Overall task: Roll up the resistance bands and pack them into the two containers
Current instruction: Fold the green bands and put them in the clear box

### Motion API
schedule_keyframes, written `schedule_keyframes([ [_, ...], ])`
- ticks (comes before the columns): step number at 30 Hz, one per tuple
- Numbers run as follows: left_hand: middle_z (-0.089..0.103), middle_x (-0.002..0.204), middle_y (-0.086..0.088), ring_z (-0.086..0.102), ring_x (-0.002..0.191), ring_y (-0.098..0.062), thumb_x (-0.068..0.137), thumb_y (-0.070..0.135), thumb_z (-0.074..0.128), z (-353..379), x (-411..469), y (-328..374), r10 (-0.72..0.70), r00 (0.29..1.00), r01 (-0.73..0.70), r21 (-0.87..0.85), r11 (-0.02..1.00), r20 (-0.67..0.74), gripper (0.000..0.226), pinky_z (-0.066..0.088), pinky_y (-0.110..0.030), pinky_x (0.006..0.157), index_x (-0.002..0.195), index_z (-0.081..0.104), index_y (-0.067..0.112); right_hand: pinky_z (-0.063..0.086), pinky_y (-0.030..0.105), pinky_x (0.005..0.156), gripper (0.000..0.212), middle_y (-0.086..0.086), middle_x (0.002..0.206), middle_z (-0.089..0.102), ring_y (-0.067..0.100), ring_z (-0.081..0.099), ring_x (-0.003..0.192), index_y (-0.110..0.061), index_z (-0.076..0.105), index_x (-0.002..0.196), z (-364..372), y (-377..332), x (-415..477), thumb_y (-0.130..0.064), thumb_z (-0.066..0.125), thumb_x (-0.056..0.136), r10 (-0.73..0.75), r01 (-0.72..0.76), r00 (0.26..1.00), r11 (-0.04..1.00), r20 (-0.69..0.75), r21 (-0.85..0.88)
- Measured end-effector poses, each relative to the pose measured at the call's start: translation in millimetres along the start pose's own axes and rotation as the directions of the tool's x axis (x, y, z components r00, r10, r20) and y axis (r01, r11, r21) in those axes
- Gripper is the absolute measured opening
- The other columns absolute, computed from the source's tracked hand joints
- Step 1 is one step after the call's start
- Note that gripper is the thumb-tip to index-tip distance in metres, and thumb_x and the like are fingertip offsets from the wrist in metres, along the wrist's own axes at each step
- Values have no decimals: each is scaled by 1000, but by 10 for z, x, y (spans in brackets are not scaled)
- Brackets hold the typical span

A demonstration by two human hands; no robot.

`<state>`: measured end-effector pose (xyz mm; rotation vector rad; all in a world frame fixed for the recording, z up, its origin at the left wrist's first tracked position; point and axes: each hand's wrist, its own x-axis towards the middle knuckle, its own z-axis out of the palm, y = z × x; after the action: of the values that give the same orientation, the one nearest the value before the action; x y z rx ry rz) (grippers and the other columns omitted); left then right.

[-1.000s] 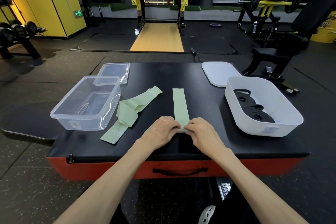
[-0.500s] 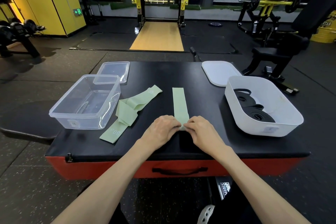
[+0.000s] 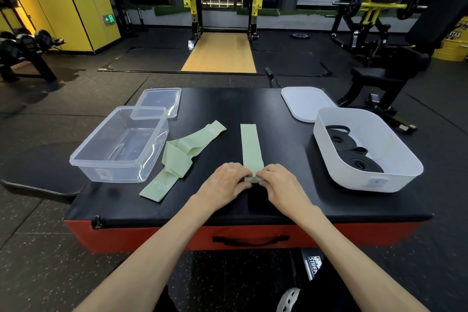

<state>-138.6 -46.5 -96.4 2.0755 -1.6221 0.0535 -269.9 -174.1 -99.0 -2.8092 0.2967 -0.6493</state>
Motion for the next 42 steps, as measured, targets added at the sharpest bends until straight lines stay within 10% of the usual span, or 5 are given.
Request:
schedule_keyframes([
  [28, 65, 97, -4, 58, 93, -17, 94, 22, 58, -73, -45, 62, 0, 999, 1, -48, 999, 38, 20, 30, -10, 81, 103, 72, 9, 53, 34, 61, 12, 2, 81, 62, 24, 57, 73, -8, 72, 82, -92, -54, -161, -1, 75, 73, -84, 85, 996, 996, -16, 26],
  [33, 62, 97, -2, 58, 89, -19, 94, 26, 58, -27, -97, 48, 1, 1000, -2, -46, 999, -24, 22, 49, -34, 79, 105, 72, 13, 53, 36, 61, 7, 2, 81, 64, 25, 58, 74, -7, 74, 81, -36, 2, -103, -2, 70, 78, -54, 54, 999, 998, -11, 35],
  [42, 65, 84, -4, 60, 76, -22, 82, 15, 66, 35, -115, 73, 58, 995, -59, -11, 998, -78, 12, 51, -35, 70, 90, 73, 9, 49, 38, 77, 16, 4, 94, 66, 25, 56, 88, -7, 74, 92, -72, 31, -52, -7, 58, 90, -33, 30, 996, 999, 81, 35],
])
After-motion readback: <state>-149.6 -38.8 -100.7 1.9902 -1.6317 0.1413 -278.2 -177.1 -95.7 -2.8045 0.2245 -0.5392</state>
